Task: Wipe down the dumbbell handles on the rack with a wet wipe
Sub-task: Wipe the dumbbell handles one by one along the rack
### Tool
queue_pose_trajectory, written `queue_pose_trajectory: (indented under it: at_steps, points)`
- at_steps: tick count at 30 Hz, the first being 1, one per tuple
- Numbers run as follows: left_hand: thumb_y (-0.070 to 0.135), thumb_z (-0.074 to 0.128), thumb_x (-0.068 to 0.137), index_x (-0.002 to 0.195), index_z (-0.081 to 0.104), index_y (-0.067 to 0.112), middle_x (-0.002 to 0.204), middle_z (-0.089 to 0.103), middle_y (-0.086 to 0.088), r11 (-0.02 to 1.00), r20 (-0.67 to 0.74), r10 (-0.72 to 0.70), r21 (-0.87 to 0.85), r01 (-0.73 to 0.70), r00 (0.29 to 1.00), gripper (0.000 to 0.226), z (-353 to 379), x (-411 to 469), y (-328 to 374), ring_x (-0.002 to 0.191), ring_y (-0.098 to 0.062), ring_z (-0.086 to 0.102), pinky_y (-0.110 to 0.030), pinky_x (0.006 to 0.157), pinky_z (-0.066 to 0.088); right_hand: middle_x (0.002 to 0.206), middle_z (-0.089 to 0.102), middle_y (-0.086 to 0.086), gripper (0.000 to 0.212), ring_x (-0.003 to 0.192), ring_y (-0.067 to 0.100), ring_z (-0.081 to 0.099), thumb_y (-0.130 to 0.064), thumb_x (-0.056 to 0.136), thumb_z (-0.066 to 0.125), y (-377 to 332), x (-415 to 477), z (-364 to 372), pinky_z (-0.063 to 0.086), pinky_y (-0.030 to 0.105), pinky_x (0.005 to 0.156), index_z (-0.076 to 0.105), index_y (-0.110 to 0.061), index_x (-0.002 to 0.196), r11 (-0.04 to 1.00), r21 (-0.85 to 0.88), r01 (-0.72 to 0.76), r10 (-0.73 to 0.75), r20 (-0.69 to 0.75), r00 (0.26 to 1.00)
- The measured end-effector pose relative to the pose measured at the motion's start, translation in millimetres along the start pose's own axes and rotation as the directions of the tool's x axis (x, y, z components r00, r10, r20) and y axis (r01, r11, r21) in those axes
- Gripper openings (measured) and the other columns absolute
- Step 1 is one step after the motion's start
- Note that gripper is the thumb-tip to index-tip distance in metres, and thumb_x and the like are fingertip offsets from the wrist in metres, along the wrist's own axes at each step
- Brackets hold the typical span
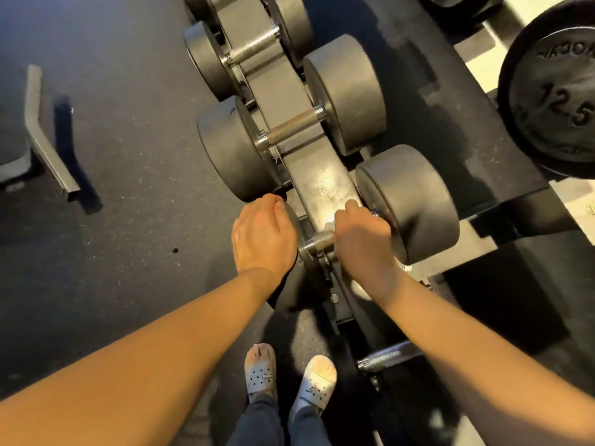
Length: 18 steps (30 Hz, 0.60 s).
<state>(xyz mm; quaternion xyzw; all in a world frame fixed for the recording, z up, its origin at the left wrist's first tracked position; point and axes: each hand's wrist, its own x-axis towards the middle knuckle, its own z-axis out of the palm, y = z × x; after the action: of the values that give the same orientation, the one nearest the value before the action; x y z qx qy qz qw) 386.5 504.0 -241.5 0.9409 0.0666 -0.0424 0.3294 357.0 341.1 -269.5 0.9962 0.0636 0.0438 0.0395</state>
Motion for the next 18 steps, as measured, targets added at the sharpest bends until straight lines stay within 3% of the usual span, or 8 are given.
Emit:
queue_pose_trajectory:
  at_steps: [2,4,6,8,10,12,15,18]
  points:
    - [0.024,0.036,0.107,0.104,0.064,0.019,0.092,0.055,0.01,1.0,0.003,-0.001,0.015,0.001,1.0,0.029,-1,0,2,0.09,-0.012,0.048,-0.038,0.086,0.041,0.077,0.055,0.007,0.01,0.056,0.024,0.054,-0.001,0.071,0.062,-16,-4,6,0.028,0.026,0.049,0.062,-0.011,0.072,0.976,0.219,-0.009,0.014,-0.02,1.0]
    - [0.024,0.036,0.107,0.106,0.065,0.019,0.094,0.058,0.006,0.999,0.006,-0.001,0.035,0.001,1.0,0.029,-2,-1,4,0.095,-0.016,0.052,-0.038,0.087,0.04,0.077,0.054,0.01,0.008,0.055,0.028,0.054,-0.001,0.077,0.068,-29,-8,16,0.032,0.028,0.048,0.065,-0.007,0.075,0.915,0.383,0.126,-0.117,-0.049,0.992]
    - [0.025,0.037,0.107,0.108,0.064,0.018,0.099,0.062,0.002,0.999,0.016,-0.013,0.046,0.012,1.0,0.028,-3,-1,6,0.1,-0.019,0.054,-0.038,0.087,0.039,0.078,0.056,0.008,0.006,0.058,0.027,0.054,-0.007,0.082,0.071,-23,-8,21,0.038,0.031,0.048,0.066,-0.009,0.079,0.896,0.371,0.244,-0.22,-0.105,0.97]
    - [0.025,0.036,0.107,0.108,0.064,0.019,0.101,0.063,0.002,0.999,0.019,-0.017,0.048,0.016,1.0,0.028,-3,-2,6,0.102,-0.019,0.054,-0.038,0.088,0.04,0.078,0.058,0.006,0.005,0.062,0.024,0.055,-0.008,0.083,0.07,-6,-10,20,0.041,0.033,0.05,0.068,-0.012,0.082,0.922,0.286,0.262,-0.237,-0.118,0.964]
    - [0.024,0.037,0.107,0.108,0.064,0.019,0.099,0.062,0.002,0.999,0.017,-0.017,0.048,0.016,1.0,0.028,-3,-2,6,0.099,-0.018,0.053,-0.037,0.087,0.04,0.084,0.061,0.004,0.007,0.068,0.022,0.06,-0.009,0.087,0.069,10,-15,17,0.047,0.033,0.054,0.07,-0.013,0.093,0.954,0.263,0.141,-0.122,-0.088,0.989]
    - [0.024,0.037,0.107,0.107,0.064,0.018,0.094,0.057,0.006,0.999,0.011,-0.021,0.048,0.02,1.0,0.028,-3,-2,7,0.094,-0.014,0.048,-0.035,0.084,0.038,0.097,0.066,0.003,0.016,0.081,0.021,0.066,-0.014,0.097,0.062,10,-26,15,0.055,0.033,0.063,0.07,-0.013,0.112,0.911,0.399,-0.102,0.119,-0.017,0.993]
    - [0.025,0.037,0.107,0.105,0.063,0.02,0.092,0.056,0.008,0.999,0.01,-0.012,0.049,0.012,1.0,0.026,-1,-1,6,0.094,-0.015,0.05,-0.039,0.084,0.044,0.101,0.068,-0.003,0.015,0.089,0.017,0.065,-0.022,0.103,0.055,-22,-39,12,0.053,0.029,0.072,0.064,-0.016,0.114,0.554,0.718,-0.422,0.437,0.18,0.881]
    - [0.027,0.038,0.105,0.104,0.061,0.021,0.098,0.064,0.002,0.998,0.016,-0.001,0.059,0.0,1.0,0.024,1,1,7,0.098,-0.021,0.055,-0.046,0.087,0.049,0.087,0.068,-0.007,0.006,0.082,0.005,0.063,-0.017,0.1,0.061,-53,-52,14,0.045,0.01,0.071,0.066,-0.018,0.096,0.178,0.87,-0.46,0.445,0.346,0.826]
